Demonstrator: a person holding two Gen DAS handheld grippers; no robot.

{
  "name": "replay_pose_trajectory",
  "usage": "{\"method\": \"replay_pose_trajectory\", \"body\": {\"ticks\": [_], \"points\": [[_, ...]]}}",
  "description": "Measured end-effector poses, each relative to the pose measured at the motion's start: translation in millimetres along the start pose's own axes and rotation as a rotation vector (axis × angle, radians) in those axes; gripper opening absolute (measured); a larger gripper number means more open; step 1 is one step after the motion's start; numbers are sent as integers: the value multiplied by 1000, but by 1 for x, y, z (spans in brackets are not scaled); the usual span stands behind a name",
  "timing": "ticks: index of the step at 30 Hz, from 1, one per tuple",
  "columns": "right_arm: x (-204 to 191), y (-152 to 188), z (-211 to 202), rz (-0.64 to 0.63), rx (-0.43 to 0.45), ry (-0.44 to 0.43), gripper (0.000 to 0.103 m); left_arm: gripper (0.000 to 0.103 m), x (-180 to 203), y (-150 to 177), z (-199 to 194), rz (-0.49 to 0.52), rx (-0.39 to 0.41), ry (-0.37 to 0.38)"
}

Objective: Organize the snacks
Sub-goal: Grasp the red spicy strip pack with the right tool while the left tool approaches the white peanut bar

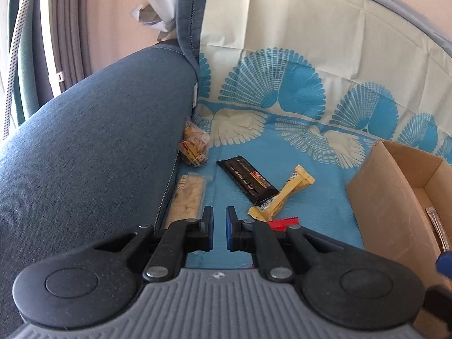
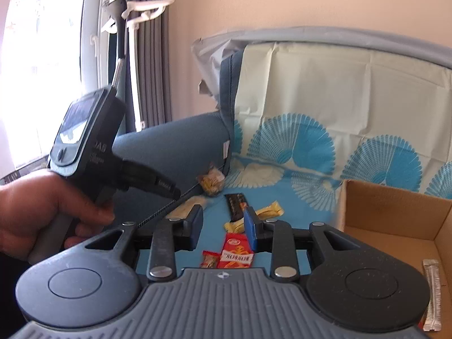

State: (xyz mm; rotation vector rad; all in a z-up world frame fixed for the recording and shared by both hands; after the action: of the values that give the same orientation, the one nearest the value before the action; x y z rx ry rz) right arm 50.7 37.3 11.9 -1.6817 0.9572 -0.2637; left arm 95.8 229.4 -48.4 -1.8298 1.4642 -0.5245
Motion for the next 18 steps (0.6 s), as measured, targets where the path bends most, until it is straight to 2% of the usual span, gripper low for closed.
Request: {"method": "replay_pose_trajectory", "body": {"ticks": [3,6,10,13,14,16,18], "points": [[-3,12,29,19,-84,23,35,9,-8,2,7,-36,-25,-15],[6,26,69,47,-182,90,46,9,-14,4,9,-53,-39,-27],[20,52,121,66,-276,178,53,11,-17,9,17,-42,-71,-45],[37,66,146,143,-331,230,60,19,-16,12,29,-6,-108,-69],[41,70,152,160,-343,235,62,27,-15,14,35,14,-122,-79],[42,79,163,163,-383,227,68,29,-11,15,47,54,-138,-91],[41,87,172,142,-421,216,69,38,-4,15,61,95,-150,-105]]}}
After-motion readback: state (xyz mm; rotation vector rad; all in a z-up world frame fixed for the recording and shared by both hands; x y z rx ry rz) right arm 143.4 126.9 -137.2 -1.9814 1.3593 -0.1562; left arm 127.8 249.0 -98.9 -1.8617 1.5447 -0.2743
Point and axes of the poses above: each gripper's, at about its wrist camera, not at the fingertips, and z roughly the way its jaws point, x to its right, y to its underside, the point moved 7 cm from there along z, roughly the way its jaws point, and after that the axes turned 14 degrees about z, right-handed, at the moved point
